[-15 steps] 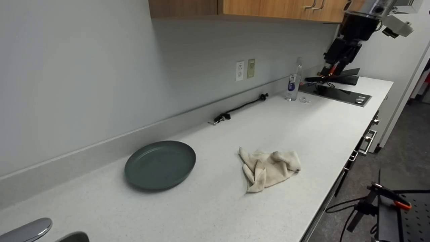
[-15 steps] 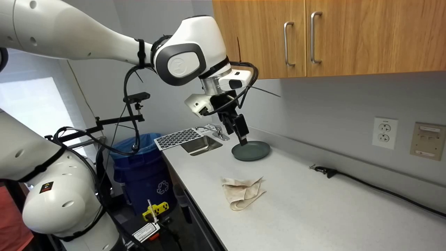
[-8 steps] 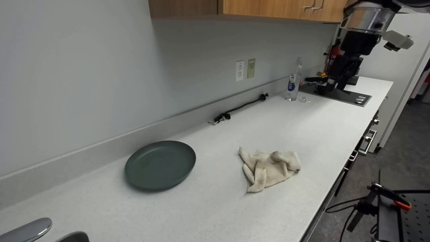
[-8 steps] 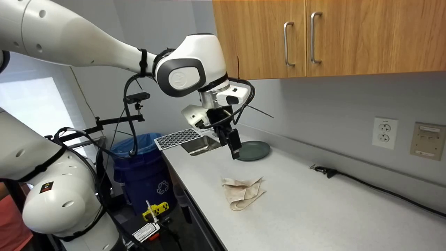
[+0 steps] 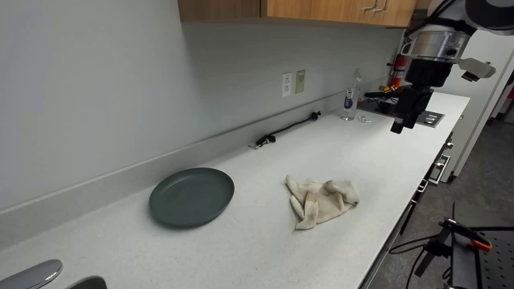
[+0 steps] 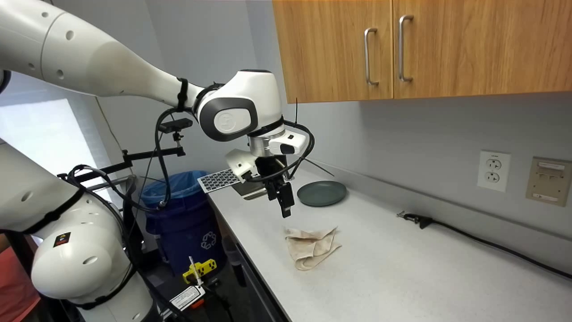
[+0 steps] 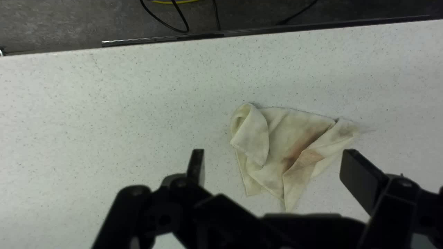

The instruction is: Unfold the towel

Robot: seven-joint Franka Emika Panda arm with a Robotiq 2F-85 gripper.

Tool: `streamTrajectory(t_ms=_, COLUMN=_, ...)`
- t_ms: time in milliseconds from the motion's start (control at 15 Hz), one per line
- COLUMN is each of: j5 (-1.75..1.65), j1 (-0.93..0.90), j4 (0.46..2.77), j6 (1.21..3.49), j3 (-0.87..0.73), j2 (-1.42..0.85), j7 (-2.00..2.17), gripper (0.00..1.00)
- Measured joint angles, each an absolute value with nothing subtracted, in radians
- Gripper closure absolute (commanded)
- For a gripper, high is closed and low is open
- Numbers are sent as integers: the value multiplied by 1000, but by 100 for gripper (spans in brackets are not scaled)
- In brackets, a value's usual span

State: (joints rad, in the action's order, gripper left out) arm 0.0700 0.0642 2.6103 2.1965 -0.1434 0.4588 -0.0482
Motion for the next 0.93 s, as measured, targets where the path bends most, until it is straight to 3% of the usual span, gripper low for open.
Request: streamTrajectory(t_ms=933, j5=72, j1=43, j4=2620, j6=2233, j3=-114, j2=425, j7=-50, gripper=0)
